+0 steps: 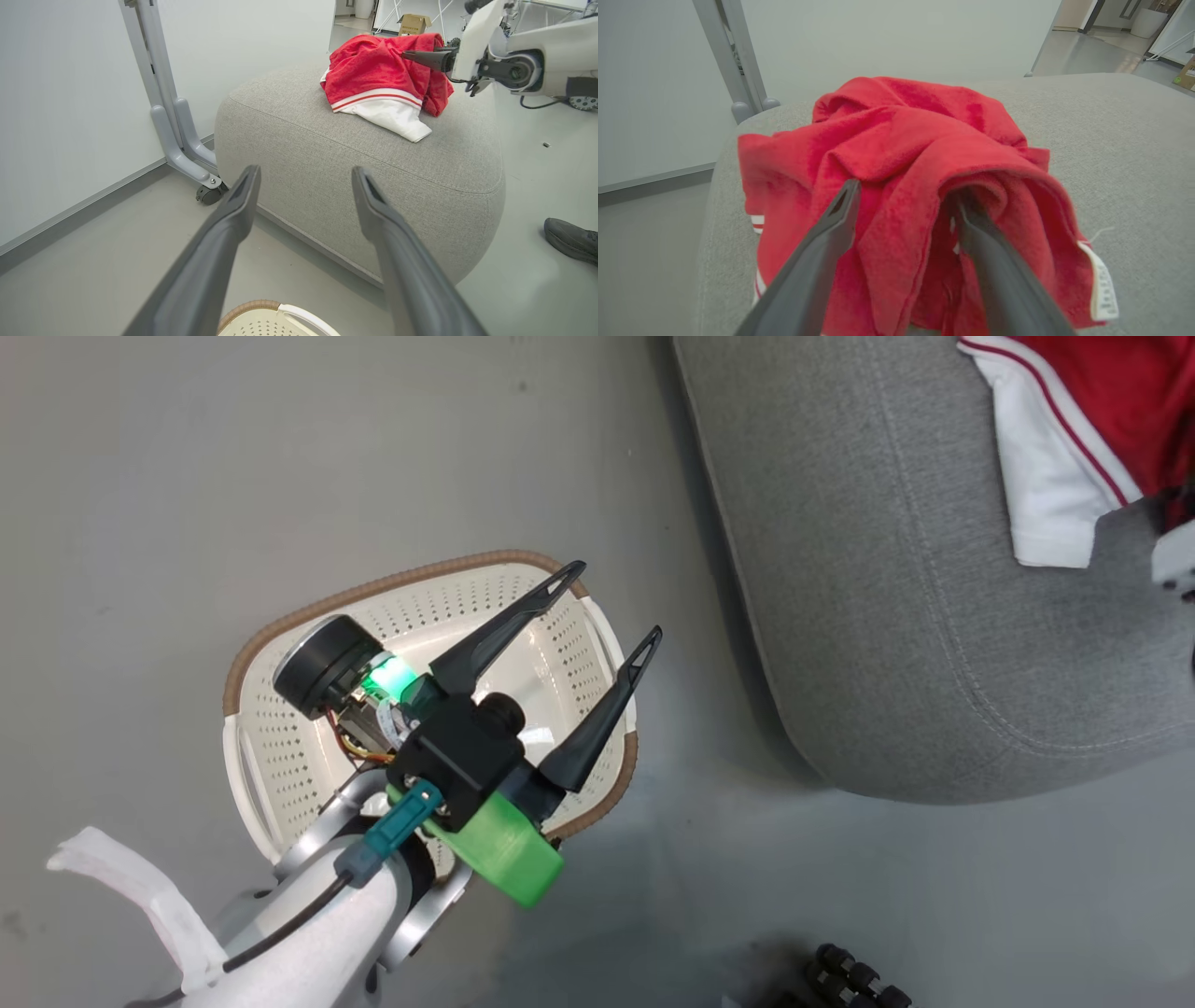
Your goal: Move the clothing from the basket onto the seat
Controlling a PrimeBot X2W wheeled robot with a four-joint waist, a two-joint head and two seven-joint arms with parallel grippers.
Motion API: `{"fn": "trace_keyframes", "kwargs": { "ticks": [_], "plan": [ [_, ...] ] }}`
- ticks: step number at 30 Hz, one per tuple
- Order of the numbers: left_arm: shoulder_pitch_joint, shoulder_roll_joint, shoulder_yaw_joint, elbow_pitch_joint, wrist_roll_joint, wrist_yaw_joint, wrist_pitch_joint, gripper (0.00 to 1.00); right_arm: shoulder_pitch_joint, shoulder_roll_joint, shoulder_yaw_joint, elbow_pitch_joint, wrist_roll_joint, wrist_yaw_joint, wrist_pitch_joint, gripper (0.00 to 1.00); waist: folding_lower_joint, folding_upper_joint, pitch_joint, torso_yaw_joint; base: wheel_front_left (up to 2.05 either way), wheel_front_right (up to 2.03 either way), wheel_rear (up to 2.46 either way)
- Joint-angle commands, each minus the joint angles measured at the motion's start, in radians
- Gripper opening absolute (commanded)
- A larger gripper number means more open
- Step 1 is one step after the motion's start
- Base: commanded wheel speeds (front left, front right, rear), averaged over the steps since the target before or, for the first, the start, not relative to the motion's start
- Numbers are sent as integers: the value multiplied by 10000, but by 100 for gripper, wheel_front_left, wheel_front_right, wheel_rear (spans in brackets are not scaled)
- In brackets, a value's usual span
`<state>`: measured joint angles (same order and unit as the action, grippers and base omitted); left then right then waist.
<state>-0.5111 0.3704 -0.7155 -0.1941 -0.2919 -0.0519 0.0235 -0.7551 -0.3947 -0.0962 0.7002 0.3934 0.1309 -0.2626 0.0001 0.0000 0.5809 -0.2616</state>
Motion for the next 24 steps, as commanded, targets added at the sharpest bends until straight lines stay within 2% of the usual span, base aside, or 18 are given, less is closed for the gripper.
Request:
{"fn": "trace_keyframes", "kwargs": {
  "ticks": [1,4,12,18,24],
  "plan": [
    [153,74,39,12,-39,84,-104,100,442,148,-148,-235,-81,-3,-24,100,-1,0,-370,-167,0,0,0],
    [361,91,109,136,-138,193,-258,100,1201,415,-366,-727,-219,-3,-26,100,-1,0,-754,-196,0,0,0],
    [1287,93,580,535,-566,890,-895,100,3427,1393,-1051,-2632,-1001,-3,-26,100,-1,0,-2045,122,0,0,0],
    [1866,7,940,870,-897,1282,-1566,100,4634,2236,-923,-4361,-1770,-3,-21,100,-1,0,-2773,781,0,0,0],
    [2268,-235,1349,1295,-1231,1583,-2276,100,5674,2822,-466,-6256,-2611,-3,474,100,-1,0,-3274,1621,0,0,0]
  ]
}}
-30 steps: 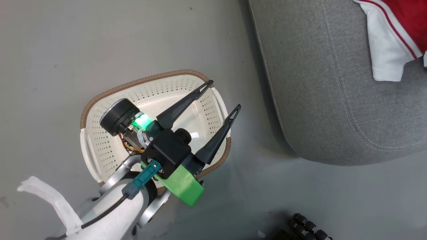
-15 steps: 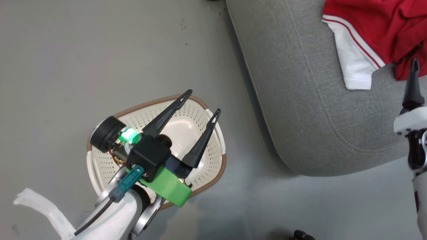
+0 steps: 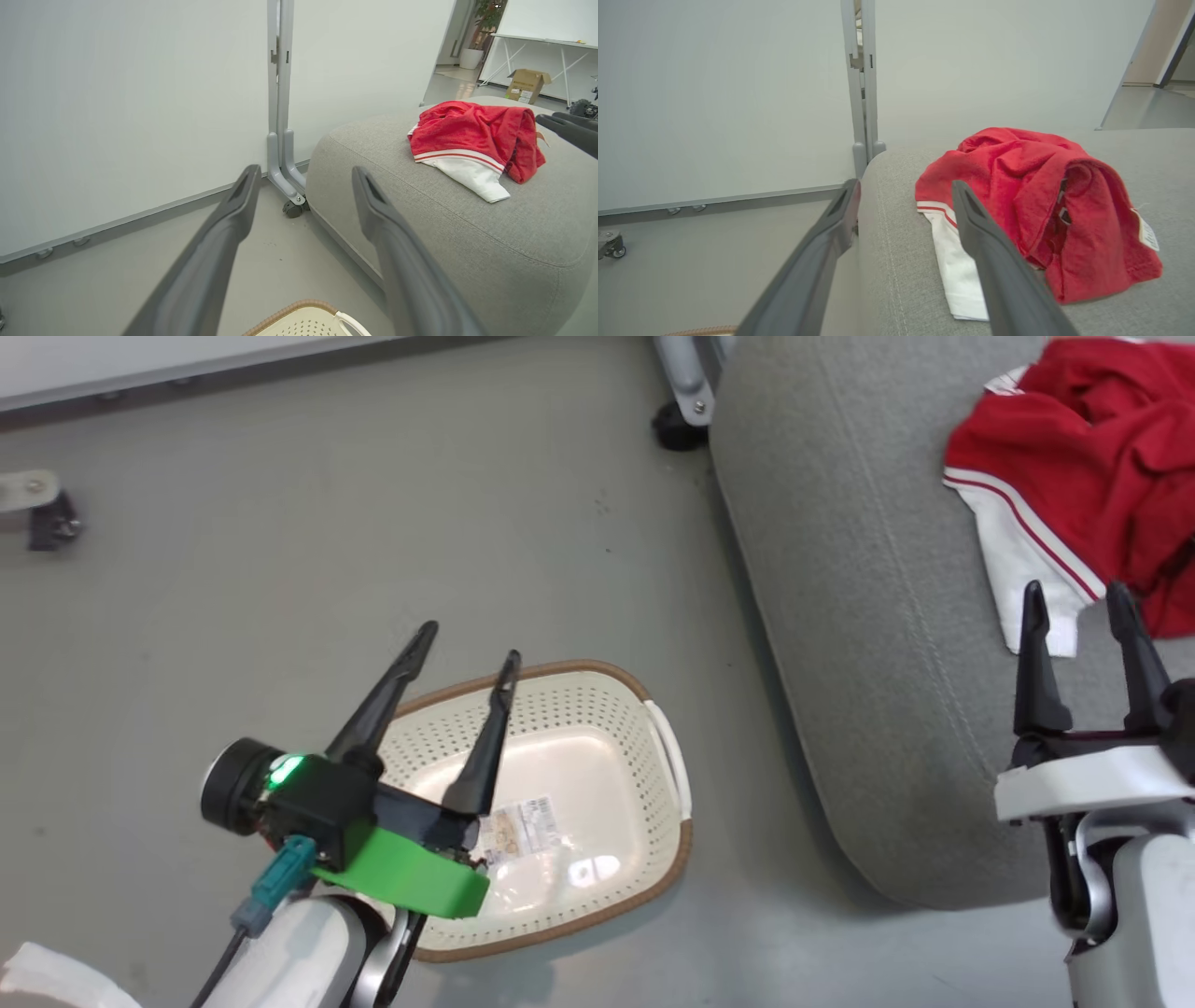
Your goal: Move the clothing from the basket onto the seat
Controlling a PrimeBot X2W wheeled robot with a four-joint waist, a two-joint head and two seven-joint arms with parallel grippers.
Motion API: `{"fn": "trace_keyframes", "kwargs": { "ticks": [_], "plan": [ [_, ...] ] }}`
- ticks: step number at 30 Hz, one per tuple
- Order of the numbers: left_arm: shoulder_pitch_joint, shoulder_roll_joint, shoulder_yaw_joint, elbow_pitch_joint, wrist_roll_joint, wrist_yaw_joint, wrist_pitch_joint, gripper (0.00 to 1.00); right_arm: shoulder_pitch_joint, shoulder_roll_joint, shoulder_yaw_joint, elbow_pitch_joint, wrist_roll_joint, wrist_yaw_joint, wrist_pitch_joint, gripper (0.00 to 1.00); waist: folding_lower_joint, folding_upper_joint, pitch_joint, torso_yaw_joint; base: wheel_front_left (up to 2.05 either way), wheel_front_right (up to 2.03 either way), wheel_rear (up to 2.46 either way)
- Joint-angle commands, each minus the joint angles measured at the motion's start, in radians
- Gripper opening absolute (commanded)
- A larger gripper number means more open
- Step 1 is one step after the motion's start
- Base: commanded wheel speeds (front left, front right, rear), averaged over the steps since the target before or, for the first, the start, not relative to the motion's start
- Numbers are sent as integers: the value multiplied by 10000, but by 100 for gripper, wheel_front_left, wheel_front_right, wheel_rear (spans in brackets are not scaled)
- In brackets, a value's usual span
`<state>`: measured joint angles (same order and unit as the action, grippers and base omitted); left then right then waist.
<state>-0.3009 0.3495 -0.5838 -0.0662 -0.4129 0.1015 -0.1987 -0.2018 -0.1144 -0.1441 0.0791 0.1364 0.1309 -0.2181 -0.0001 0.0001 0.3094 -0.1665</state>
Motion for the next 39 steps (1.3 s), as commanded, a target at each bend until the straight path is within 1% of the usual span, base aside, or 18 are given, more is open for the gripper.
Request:
{"fn": "trace_keyframes", "kwargs": {
  "ticks": [1,5,9,12,15,20,23,29,34,39],
  "plan": [
    [219,-77,185,84,-59,157,-181,100,287,89,113,-405,-163,-3,123,100,1,-1,-634,810,0,0,0],
    [499,-209,681,391,-158,574,-490,100,843,367,407,-1375,-244,-3,506,100,1,-1,-905,1282,0,0,0],
    [824,-359,1326,647,-162,1013,-630,100,1259,519,684,-1971,-262,-3,825,100,1,-1,-1120,1641,0,0,0],
    [1099,-434,1844,796,-170,1212,-672,100,1509,556,767,-2223,-265,-3,1004,100,1,-1,-1268,1828,0,0,0],
    [1455,-595,2476,723,-33,1269,-663,100,1762,579,747,-2421,-257,-3,1170,100,1,-1,-1428,1977,0,0,0],
    [2067,-778,3361,852,107,1062,-662,100,2133,604,732,-2561,-258,-3,1384,100,1,-1,-1721,2100,0,0,0],
    [2482,-916,3628,959,210,769,-653,100,2390,611,736,-2620,-298,-3,1511,100,1,-1,-1938,2107,0,0,0],
    [2909,-919,3574,1283,377,307,-655,100,2816,619,822,-2722,-308,-3,1733,100,1,-1,-2287,2057,0,0,0],
    [3193,-832,3517,1530,523,151,-654,100,3157,622,892,-2734,-187,-3,1834,100,1,-1,-2579,2003,0,0,0],
    [3415,-735,3413,1688,576,129,-655,100,3471,622,955,-2774,-151,-3,1889,100,1,-1,-2787,1971,0,0,0]
  ]
}}
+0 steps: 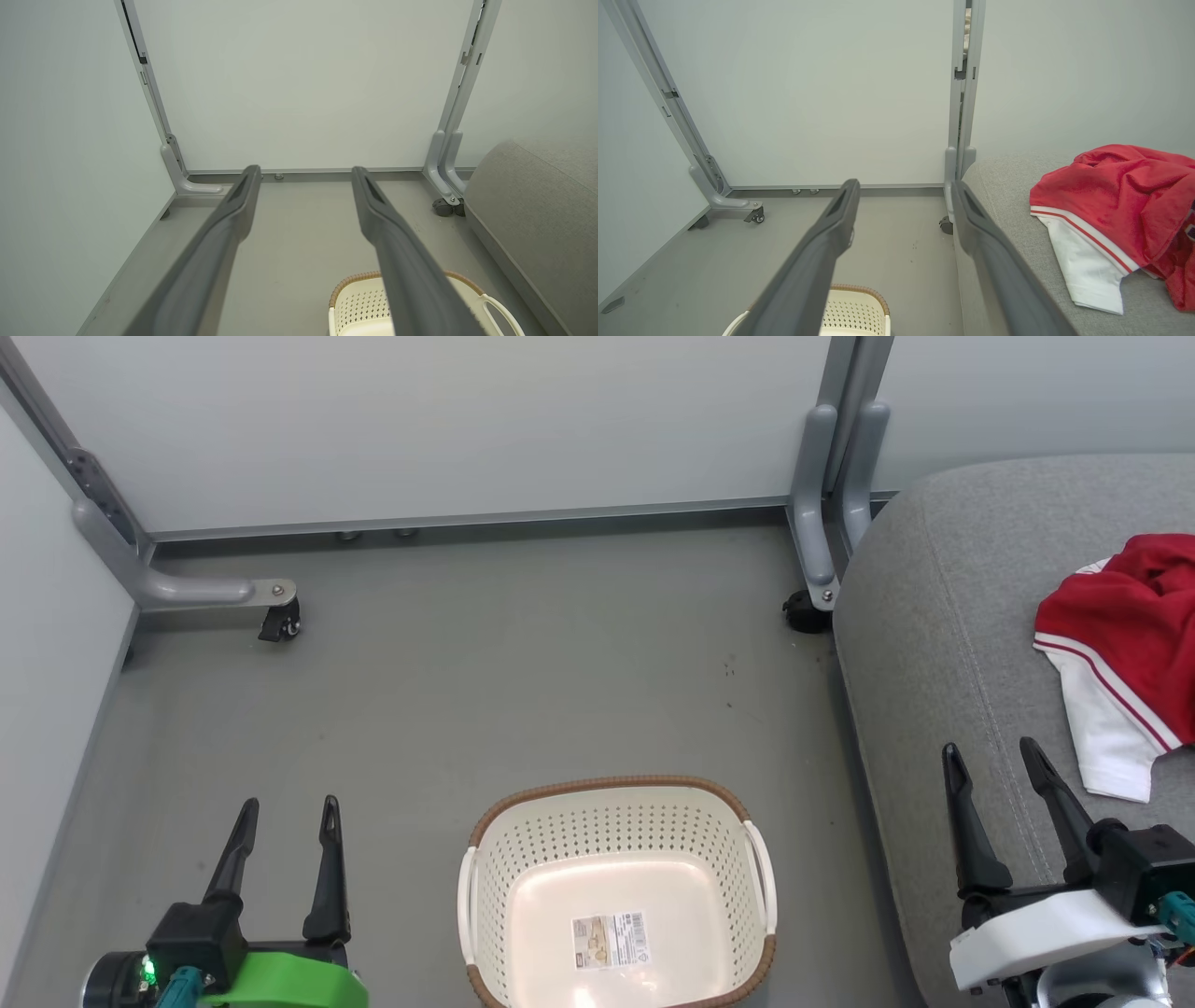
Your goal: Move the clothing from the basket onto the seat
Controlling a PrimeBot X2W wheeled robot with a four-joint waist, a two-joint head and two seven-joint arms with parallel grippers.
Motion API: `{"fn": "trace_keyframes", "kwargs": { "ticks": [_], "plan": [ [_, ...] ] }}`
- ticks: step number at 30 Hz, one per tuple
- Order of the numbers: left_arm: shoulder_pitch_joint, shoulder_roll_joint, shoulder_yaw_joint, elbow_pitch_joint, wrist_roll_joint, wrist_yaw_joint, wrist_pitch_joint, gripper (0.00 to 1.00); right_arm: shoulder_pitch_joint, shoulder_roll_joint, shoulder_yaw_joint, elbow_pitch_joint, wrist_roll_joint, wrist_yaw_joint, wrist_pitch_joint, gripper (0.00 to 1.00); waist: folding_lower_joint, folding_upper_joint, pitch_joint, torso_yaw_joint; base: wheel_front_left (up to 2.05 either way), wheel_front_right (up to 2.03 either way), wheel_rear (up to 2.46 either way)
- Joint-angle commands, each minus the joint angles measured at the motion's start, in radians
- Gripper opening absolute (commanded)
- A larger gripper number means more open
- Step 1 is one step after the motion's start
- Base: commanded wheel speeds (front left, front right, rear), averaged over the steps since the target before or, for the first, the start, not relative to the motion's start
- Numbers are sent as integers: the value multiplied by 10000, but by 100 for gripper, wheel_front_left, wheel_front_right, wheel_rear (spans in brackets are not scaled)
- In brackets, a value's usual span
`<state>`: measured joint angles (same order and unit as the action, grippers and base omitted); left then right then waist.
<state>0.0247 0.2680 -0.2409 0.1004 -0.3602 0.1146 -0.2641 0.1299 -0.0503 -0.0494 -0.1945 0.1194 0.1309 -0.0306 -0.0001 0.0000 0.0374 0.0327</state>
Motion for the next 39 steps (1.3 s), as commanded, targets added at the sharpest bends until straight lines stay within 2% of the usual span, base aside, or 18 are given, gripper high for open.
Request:
{"fn": "trace_keyframes", "kwargs": {
  "ticks": [1,31,32,36,39],
  "plan": [
    [177,97,-33,35,53,-10,-1,100,198,-17,19,-51,31,-3,32,100,1,0,-99,-24,0,0,0],
    [-18,243,-265,128,6,63,38,100,345,-16,-34,-273,164,-3,38,100,1,0,148,0,0,0,0],
    [114,208,-258,135,7,11,75,0,342,0,-23,-220,112,0,99,0,1,0,150,-2,0,0,0],
    [182,47,-283,381,-122,-25,104,0,356,55,25,65,249,0,96,0,1,0,154,-3,0,0,0],
    [143,-27,-156,385,-654,-112,227,0,291,18,51,180,898,0,97,0,1,0,143,-9,0,0,0]
  ]
}}
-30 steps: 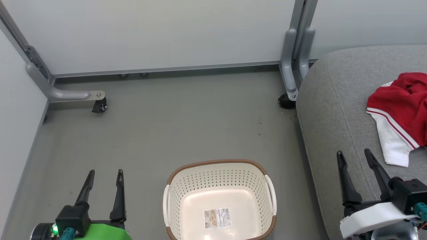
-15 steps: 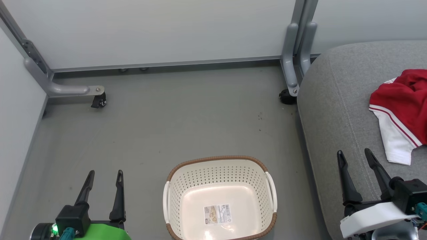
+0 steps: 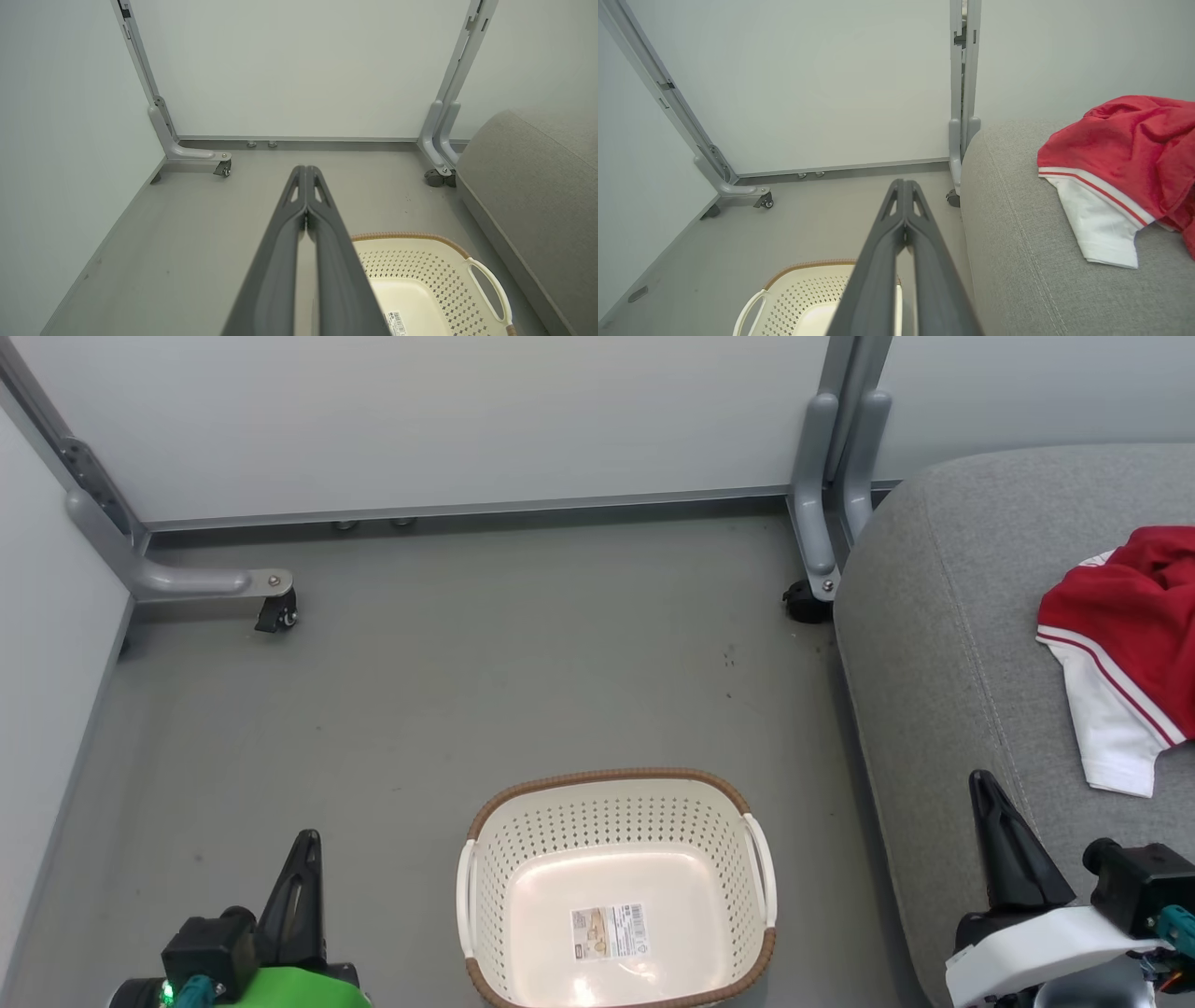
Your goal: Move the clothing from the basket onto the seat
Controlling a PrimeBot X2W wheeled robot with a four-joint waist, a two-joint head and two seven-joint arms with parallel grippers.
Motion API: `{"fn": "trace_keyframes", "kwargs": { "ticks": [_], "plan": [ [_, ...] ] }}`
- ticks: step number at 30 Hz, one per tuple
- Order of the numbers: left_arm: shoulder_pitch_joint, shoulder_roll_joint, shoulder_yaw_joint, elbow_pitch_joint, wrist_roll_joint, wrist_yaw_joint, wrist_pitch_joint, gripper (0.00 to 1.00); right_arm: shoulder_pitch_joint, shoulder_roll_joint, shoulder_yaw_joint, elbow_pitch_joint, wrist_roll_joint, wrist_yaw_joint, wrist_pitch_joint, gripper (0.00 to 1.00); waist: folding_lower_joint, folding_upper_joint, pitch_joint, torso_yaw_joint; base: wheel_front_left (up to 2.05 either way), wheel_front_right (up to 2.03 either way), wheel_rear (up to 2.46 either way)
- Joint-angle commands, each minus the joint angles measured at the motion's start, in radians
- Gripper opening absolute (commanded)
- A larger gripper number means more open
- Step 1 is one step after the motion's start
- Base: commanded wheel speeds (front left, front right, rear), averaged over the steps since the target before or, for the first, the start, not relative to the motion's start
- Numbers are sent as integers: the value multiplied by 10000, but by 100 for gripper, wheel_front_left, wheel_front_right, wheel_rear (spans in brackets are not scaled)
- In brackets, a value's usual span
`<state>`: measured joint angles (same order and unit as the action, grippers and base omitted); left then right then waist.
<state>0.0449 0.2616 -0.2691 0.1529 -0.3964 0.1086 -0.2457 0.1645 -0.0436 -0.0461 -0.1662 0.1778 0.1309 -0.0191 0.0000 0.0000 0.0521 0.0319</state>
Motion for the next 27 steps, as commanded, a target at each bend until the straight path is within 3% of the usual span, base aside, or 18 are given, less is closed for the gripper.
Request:
{"fn": "trace_keyframes", "kwargs": {
  "ticks": [1,27],
  "plan": [
    [-83,12,176,-127,-493,-87,93,0,-101,-71,25,-36,563,0,-10,0,0,0,-8,-5,0,0,0],
    [-620,-530,1190,271,-4428,-852,1089,0,-1014,-340,140,1322,5329,0,155,0,0,0,-112,-72,0,0,0]
  ]
}}
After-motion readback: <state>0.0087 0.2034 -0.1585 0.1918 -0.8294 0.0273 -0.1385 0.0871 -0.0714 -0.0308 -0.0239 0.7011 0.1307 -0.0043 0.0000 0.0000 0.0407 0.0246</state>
